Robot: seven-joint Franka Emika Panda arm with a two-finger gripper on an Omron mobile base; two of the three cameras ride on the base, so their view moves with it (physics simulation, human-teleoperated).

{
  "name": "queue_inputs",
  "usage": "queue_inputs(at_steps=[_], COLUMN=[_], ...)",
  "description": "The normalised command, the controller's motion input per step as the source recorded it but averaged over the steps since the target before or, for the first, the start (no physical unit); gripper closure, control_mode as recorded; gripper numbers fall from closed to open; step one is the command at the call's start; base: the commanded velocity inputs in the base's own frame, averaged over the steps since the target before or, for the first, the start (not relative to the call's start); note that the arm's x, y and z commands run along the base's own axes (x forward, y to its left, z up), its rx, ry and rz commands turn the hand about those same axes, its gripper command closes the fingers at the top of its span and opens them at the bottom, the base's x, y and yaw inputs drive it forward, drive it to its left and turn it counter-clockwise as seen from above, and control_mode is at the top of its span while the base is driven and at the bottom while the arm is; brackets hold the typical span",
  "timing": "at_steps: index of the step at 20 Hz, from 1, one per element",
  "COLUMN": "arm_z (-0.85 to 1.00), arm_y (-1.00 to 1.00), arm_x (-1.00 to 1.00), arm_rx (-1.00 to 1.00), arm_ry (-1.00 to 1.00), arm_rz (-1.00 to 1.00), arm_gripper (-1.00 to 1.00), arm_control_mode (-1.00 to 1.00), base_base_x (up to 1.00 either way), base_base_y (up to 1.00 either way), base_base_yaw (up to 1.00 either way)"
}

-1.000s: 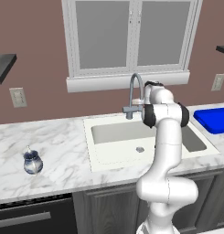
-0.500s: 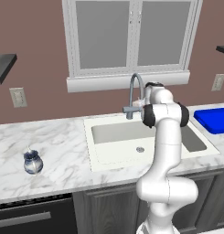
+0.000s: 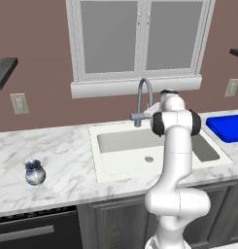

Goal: Pick up all produce items and place them in the sink. Turn on the sink faucet to wash them. Then turn the sink off and put them in the tray.

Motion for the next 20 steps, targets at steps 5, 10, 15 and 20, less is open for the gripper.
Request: queue_inputs(at_steps=[5, 10, 15, 20], arm_z=[0.02, 0.08, 0.10, 0.20], arm_y=[-0.23, -0.31, -0.34, -0.37], arm_x=[0.01, 0.00, 0.02, 0.07], arm_rx=[0.00, 0.00, 0.00, 0.00], arm_ry=[-0.08, -0.03, 0.00, 0.00], arm_rz=[0.16, 0.12, 0.08, 0.05], arm_gripper=[-1.00, -1.00, -1.00, -1.00], arm_control_mode=[-1.00, -1.00, -1.00, -1.00], base_base_x=[0.00, 0.00, 0.00, 0.00], base_base_y=[0.00, 0.00, 0.00, 0.00], base_base_yaw=[0.00, 0.00, 0.00, 0.00])
